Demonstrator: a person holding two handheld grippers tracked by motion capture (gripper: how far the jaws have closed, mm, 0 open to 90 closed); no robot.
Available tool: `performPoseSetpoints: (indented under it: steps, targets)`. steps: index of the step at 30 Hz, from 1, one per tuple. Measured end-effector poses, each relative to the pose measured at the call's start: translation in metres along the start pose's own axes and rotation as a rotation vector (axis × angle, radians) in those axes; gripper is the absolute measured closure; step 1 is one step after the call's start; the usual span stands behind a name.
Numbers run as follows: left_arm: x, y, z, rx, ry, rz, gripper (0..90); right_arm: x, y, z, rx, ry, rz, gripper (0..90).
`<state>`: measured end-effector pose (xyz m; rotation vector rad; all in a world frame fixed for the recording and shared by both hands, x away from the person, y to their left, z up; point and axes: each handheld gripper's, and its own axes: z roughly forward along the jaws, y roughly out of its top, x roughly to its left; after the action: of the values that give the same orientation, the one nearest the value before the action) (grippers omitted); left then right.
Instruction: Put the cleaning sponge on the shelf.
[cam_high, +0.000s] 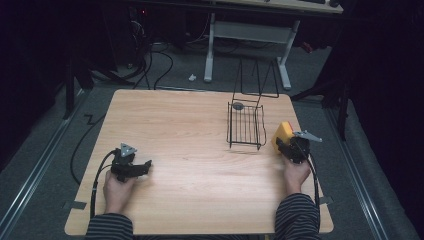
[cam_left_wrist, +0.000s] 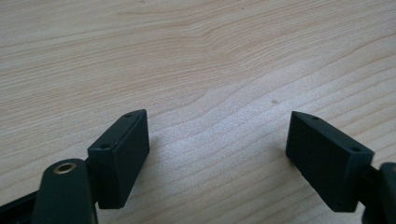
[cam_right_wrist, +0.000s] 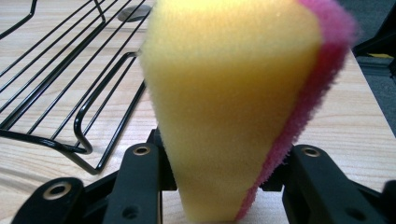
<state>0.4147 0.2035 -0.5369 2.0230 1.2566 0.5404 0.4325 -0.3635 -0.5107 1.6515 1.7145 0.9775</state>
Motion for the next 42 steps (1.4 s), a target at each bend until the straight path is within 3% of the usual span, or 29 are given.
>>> performPoseSetpoints:
  steps: [10,29,36,39,42]
  targets:
    - [0.000,0.000,0.000,-0.001,0.000,-0.002,22.0,0.001,0.005,-0.012,-0.014,-0.002,-0.009,61.1]
    - [0.000,0.000,0.000,0.000,-0.002,-0.002,22.1,0.011,0.011,-0.036,-0.092,0.052,-0.036,61.1]
    - [0.000,0.000,0.000,0.000,-0.002,-0.002,22.0,0.016,0.013,-0.045,-0.110,0.083,-0.049,61.1]
    - [0.000,0.000,0.000,0.000,-0.002,-0.002,22.0,0.017,0.015,-0.049,-0.127,0.133,-0.028,61.1]
    - [0.000,0.000,0.000,0.000,-0.001,0.001,22.0,0.020,0.018,-0.052,-0.132,0.149,-0.028,61.1]
